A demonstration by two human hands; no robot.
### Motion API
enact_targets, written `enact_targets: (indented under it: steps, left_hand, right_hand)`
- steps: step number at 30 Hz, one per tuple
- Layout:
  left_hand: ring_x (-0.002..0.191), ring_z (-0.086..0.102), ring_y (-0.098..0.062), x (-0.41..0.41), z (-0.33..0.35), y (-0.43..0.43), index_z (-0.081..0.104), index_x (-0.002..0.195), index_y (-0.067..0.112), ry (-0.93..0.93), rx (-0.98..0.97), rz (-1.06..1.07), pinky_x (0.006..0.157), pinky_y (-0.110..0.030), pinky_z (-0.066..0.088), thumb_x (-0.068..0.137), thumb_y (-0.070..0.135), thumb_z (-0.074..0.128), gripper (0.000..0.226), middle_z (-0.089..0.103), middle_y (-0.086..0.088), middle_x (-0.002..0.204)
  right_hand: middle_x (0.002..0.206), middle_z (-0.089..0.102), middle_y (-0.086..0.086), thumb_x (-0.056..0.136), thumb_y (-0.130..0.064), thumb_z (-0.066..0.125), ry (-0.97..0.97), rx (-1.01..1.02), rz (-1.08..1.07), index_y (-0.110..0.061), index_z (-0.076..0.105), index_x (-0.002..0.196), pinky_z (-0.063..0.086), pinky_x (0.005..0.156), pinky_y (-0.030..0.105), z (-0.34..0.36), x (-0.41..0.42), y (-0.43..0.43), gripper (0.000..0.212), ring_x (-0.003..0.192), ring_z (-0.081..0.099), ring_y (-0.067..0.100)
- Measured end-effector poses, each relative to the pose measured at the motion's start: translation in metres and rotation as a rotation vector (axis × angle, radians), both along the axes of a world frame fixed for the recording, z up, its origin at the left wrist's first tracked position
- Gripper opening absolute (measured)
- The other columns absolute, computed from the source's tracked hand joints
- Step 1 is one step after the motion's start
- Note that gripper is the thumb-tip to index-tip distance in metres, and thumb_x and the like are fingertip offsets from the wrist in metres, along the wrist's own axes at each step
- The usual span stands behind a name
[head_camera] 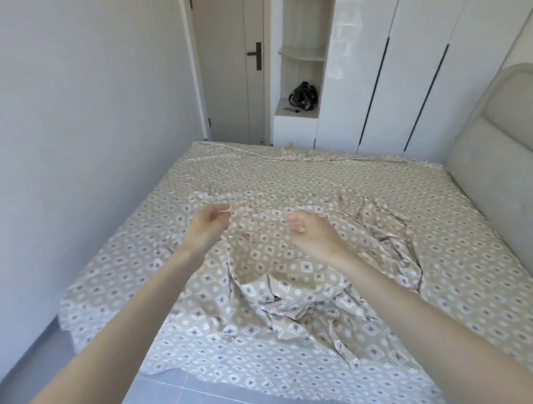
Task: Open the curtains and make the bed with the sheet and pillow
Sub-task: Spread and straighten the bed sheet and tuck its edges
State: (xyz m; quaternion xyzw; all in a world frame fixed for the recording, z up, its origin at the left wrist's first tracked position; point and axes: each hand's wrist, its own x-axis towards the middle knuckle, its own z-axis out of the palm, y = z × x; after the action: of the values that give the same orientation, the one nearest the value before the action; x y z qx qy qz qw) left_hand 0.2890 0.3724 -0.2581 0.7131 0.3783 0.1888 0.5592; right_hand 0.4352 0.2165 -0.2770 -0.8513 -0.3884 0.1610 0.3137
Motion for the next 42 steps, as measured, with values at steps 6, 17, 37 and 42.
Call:
enact_targets:
  steps: [6, 17, 37, 42]
  left_hand:
    - [0.098, 0.058, -0.019, -0.063, 0.003, 0.123, 0.054, 0.126, 0.014, -0.016, 0.017, 0.207, 0.085, -0.032, 0.044, 0.097, 0.015, 0.047, 0.03, 0.06, -0.003, 0.121]
    - [0.099, 0.059, -0.019, -0.109, 0.017, 0.34, 0.054, 0.128, 0.014, -0.029, -0.012, 0.395, 0.084, -0.028, 0.047, 0.098, 0.016, 0.046, 0.031, 0.06, -0.002, 0.122]
    - [0.097, 0.059, -0.016, -0.223, 0.006, 0.768, 0.055, 0.126, 0.018, 0.025, 0.0, 0.192, 0.079, -0.025, 0.046, 0.096, 0.013, 0.043, 0.033, 0.059, 0.0, 0.123]
    - [0.099, 0.059, -0.016, -0.208, 0.014, 0.85, 0.055, 0.125, 0.02, 0.024, -0.04, 0.065, 0.08, -0.024, 0.046, 0.095, 0.016, 0.044, 0.032, 0.059, 0.001, 0.122]
  right_hand:
    - [0.126, 0.06, -0.009, 0.094, -0.02, 0.048, -0.011, 0.017, 0.191, -0.025, 0.056, 0.127, 0.046, 0.078, 0.026, 0.003, -0.029, 0.162, 0.034, 0.106, 0.06, 0.012]
    - [0.122, 0.061, -0.011, 0.093, -0.015, 0.047, 0.011, 0.054, 0.385, -0.027, 0.058, 0.123, 0.05, 0.088, 0.029, 0.004, -0.062, 0.442, 0.034, 0.107, 0.059, 0.008]
    - [0.125, 0.06, -0.005, 0.093, -0.014, 0.045, 0.097, 0.031, 0.149, -0.023, 0.058, 0.124, 0.044, 0.088, 0.027, -0.037, -0.193, 0.857, 0.034, 0.116, 0.055, 0.015]
    - [0.123, 0.061, -0.001, 0.091, -0.013, 0.048, 0.113, 0.031, 0.0, -0.022, 0.06, 0.121, 0.044, 0.087, 0.027, -0.033, -0.191, 0.908, 0.034, 0.112, 0.057, 0.018]
